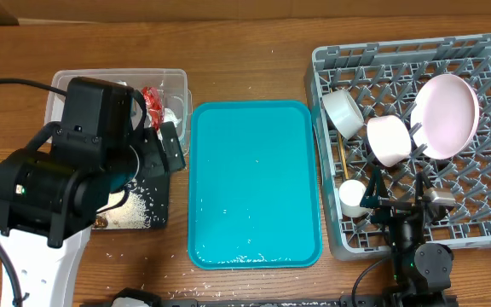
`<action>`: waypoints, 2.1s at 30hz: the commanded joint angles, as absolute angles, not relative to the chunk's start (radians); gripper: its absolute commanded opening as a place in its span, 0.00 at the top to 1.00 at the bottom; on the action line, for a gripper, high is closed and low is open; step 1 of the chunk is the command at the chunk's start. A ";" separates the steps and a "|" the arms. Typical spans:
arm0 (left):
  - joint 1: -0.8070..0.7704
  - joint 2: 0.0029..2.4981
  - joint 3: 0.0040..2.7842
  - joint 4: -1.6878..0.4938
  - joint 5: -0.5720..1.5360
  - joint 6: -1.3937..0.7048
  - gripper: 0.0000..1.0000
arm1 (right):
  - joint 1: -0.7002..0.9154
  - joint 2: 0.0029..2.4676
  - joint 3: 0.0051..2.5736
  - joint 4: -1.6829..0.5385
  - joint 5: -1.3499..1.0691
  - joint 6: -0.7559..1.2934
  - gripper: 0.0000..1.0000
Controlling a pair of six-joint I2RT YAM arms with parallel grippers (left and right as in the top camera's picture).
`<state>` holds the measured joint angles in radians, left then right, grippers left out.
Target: Sort waste into correct bins and load items into the dishwasher
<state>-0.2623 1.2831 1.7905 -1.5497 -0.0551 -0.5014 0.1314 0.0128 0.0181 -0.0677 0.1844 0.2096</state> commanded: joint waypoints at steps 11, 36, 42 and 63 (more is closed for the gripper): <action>-0.267 1.062 1.593 -1.058 -0.002 -0.144 0.00 | 0.127 0.005 0.008 -0.062 0.190 0.210 0.00; -0.084 0.038 0.274 -0.088 0.060 0.015 0.00 | 0.127 0.005 0.008 -0.062 0.190 0.210 0.00; -0.078 0.007 0.155 -0.054 0.056 -0.001 0.00 | 0.127 0.005 0.008 -0.062 0.190 0.210 0.00; -0.072 0.006 0.005 -0.075 0.049 0.000 0.00 | 0.127 0.005 0.008 -0.062 0.190 0.210 0.00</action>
